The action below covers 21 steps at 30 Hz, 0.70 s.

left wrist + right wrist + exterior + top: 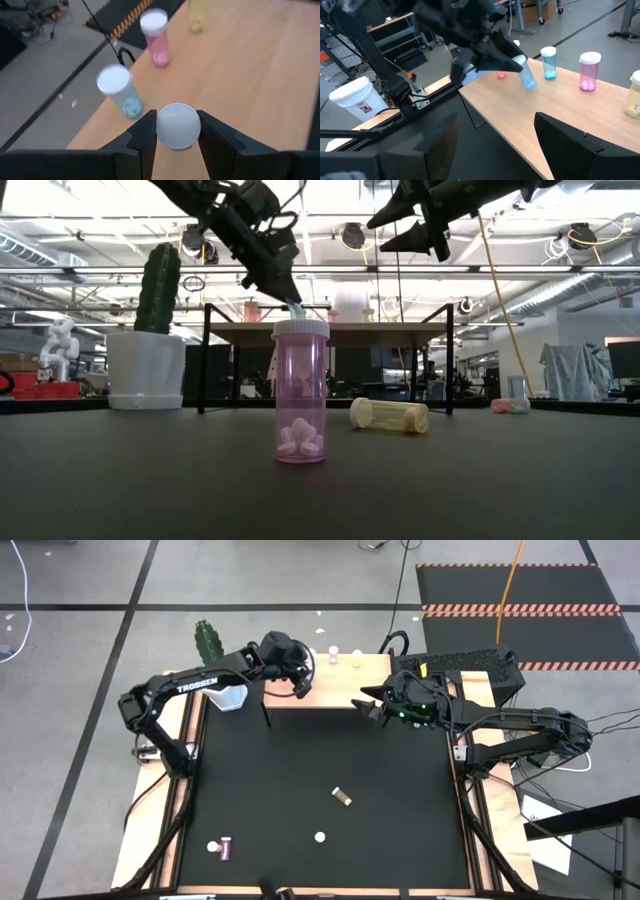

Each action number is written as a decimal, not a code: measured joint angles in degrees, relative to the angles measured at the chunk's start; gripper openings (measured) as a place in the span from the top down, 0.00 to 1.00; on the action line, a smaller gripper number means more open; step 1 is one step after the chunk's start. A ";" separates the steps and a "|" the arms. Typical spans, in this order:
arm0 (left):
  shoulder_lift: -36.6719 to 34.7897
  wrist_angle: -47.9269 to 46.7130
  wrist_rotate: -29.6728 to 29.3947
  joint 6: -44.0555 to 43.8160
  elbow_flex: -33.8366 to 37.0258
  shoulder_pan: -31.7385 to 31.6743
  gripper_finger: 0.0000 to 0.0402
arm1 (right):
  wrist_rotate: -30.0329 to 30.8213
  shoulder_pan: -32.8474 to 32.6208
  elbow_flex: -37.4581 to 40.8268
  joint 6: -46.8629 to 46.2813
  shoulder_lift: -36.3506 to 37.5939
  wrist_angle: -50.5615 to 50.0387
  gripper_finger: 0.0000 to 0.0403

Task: Pick and place medicine bottles onto shelf by color
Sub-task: Put the bottom blue pill bottle aligned with the other blue pill bottle on the shelf

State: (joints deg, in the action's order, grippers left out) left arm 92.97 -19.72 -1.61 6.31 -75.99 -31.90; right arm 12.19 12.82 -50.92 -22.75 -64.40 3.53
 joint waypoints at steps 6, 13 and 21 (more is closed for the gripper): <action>6.03 -6.68 0.08 -0.26 -8.03 0.15 0.67 | -0.14 0.00 0.00 -1.63 0.02 -0.14 0.37; 9.15 -14.64 -0.07 1.29 -14.80 0.07 0.67 | -0.40 -0.04 0.00 -3.52 0.02 -2.03 0.37; 9.12 -15.60 -0.90 1.57 -15.31 -1.18 0.67 | -0.42 -0.02 0.02 -3.29 0.02 -2.10 0.37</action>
State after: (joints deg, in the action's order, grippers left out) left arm 102.09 -35.32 -2.51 7.88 -91.31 -33.08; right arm 11.77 12.80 -50.89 -26.03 -64.38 1.43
